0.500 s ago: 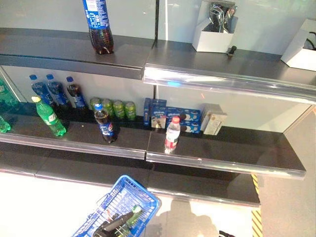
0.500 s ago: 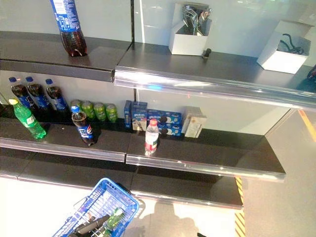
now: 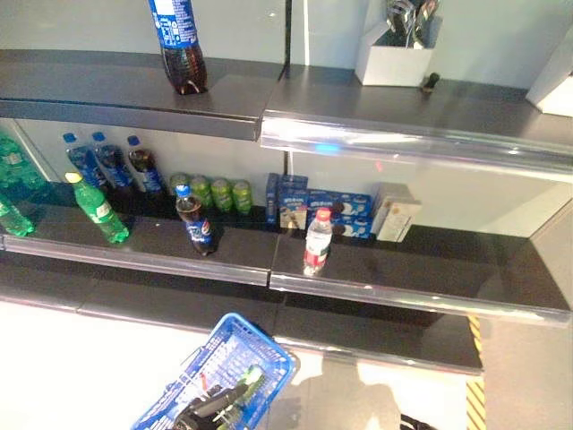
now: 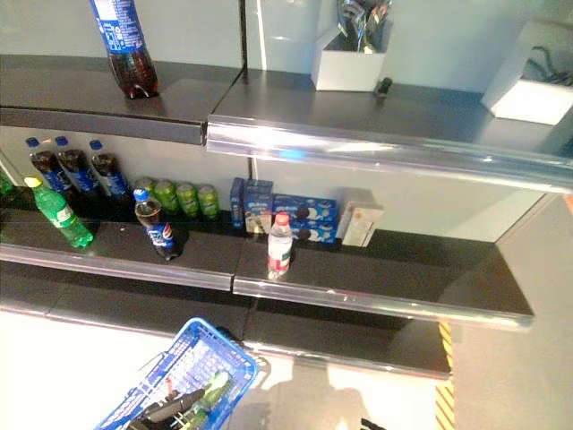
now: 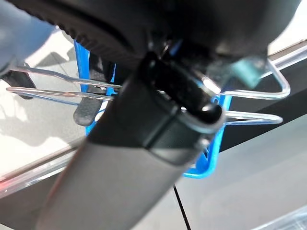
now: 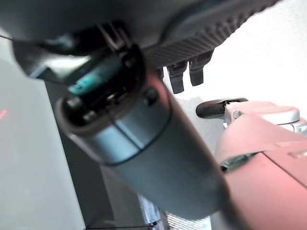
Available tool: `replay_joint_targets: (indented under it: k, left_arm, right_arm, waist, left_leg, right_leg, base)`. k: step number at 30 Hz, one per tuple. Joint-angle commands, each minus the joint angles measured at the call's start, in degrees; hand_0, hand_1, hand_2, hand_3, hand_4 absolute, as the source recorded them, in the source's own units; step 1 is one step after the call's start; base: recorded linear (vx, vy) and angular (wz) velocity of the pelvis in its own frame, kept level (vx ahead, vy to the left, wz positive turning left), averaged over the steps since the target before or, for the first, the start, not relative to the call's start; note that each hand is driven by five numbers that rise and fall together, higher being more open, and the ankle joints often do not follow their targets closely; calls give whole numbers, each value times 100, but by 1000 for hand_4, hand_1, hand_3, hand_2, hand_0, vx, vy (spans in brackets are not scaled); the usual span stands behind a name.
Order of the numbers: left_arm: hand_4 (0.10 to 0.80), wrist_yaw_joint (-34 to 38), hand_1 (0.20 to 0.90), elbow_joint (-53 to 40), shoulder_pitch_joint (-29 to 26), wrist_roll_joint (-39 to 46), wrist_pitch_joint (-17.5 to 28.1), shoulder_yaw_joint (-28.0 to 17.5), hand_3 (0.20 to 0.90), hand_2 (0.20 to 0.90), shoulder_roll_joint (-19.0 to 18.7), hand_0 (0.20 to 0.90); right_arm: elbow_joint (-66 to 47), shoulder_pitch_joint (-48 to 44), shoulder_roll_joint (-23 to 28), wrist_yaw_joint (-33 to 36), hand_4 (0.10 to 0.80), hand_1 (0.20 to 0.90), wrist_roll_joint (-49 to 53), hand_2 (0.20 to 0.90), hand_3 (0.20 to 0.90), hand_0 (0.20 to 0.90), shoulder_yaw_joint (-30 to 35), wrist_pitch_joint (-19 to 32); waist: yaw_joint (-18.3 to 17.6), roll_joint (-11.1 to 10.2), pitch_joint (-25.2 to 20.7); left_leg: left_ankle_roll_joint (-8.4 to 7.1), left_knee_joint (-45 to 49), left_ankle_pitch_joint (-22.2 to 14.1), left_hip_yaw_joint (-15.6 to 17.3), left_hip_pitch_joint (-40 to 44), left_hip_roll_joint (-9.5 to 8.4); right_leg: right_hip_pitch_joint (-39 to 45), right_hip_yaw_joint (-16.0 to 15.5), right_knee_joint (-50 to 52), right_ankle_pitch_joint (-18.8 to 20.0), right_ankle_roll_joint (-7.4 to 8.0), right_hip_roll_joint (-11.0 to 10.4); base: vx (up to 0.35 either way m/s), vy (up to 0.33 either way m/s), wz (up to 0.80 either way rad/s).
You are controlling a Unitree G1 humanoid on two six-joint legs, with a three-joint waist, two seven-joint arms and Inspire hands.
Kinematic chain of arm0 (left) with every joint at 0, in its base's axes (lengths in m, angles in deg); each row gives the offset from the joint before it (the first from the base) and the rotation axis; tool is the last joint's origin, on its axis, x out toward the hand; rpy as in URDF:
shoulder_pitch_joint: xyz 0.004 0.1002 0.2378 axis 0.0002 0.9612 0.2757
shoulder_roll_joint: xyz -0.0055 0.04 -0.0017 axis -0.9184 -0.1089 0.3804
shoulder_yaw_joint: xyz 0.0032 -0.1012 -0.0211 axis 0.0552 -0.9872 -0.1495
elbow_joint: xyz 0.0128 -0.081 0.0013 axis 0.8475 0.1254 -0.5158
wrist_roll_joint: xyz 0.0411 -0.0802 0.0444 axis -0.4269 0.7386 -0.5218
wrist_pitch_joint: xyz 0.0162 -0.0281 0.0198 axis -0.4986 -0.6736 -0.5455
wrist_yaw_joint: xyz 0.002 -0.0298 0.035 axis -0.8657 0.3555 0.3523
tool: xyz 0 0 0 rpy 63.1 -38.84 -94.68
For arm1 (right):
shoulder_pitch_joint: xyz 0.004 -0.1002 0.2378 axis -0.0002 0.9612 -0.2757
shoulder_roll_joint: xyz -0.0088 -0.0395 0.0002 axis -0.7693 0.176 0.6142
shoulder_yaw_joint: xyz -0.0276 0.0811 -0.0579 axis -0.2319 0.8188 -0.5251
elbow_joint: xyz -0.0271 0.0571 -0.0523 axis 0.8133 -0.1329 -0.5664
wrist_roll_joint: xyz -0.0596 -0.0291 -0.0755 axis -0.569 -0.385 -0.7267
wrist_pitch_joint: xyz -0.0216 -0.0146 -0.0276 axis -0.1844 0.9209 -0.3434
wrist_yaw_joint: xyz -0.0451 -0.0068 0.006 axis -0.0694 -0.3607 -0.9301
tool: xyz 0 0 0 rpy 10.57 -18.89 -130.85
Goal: Pick up the drink and place into the basket.
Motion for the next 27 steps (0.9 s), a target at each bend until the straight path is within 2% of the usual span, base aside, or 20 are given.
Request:
replay_joint_targets:
  k: [1,3,4,5,8,11,14,17,23,26,27]
  left_arm:
    - [100,-470,300,-471,-429,15,62,22,200,300,40,300]
    - [100,-530,300,-513,-481,-67,4,36,200,300,43,300]
    - [100,-496,300,-525,-498,-65,6,76,200,300,76,300]
    - [100,-457,300,-520,-511,-69,7,82,200,300,72,300]
    - [100,-420,300,-496,-556,12,2,81,200,300,-79,300]
    - [100,-513,300,-304,-629,-26,-6,3,200,300,-256,300]
    - [100,-607,300,-145,-592,-21,34,-49,200,300,-338,300]
    - [100,-615,300,-89,-548,-19,67,-83,200,300,-339,300]
    - [100,-648,300,-109,-430,53,110,-177,200,300,-262,300]
    - [100,-655,300,-207,-495,110,106,-137,200,300,-233,300]
    - [100,-650,300,-248,-564,117,69,-120,200,300,-244,300]
  right_arm:
    - [181,-526,125,141,800,900,103,900,900,900,38,127]
    - [169,-521,150,189,800,900,210,900,900,900,72,155]
    - [178,-537,171,213,800,900,236,900,900,900,60,181]
    - [204,-523,182,175,800,900,249,900,900,900,116,241]
    - [198,-475,186,35,800,900,303,900,900,900,195,329]
    - [233,-396,152,-48,800,900,283,900,900,900,232,420]
    - [252,-328,107,-46,800,900,249,900,900,900,230,441]
    - [231,-338,89,-54,800,900,213,900,900,900,193,431]
    - [146,-452,42,2,800,900,29,900,900,900,56,341]
    - [50,-554,111,135,800,900,11,900,900,900,-16,198]
    - [19,-584,154,168,800,900,93,900,900,900,-22,154]
  waist:
    - [-11,65,106]
    - [-16,85,95]
    - [-37,112,100]
    - [-60,162,81]
    - [-126,188,99]
    - [-178,138,102]
    - [-143,74,87]
    - [-67,53,93]
    - [165,-33,71]
    - [277,-160,120]
    - [343,-231,183]
  left_leg:
    - [-104,874,-202,299,116,400]
    - [-121,939,-238,221,77,438]
    - [-79,880,-416,192,154,351]
    - [-87,621,-410,268,261,320]
    - [-86,475,-508,406,377,280]
    - [-69,497,-575,531,359,286]
    - [-19,426,-594,546,355,265]
    - [4,451,-604,495,311,272]
    - [-68,346,-446,402,228,319]
    - [-96,786,-569,298,-32,321]
    - [-93,1045,-677,238,-168,302]
  right_leg:
    - [-411,-294,973,-343,-322,-11]
    - [-491,-300,1066,-342,-306,-93]
    - [-589,-291,1147,-286,-242,-187]
    - [-663,-358,1236,-243,-138,-295]
    - [-825,-384,1404,-125,45,-548]
    - [-923,-399,1484,-30,158,-661]
    - [-938,-431,1425,82,239,-695]
    - [-921,-464,1369,85,245,-667]
    - [-737,-571,1000,127,267,-506]
    - [-797,-514,993,163,270,-521]
    - [-833,-506,1015,230,280,-588]
  base:
    - [-99,335,15]
    - [-86,323,3]
    - [-69,407,12]
    - [-41,388,17]
    - [-48,264,16]
    - [-34,135,19]
    - [21,48,21]
    - [25,11,17]
    - [17,75,21]
    - [-103,253,-2]
    - [-114,251,0]
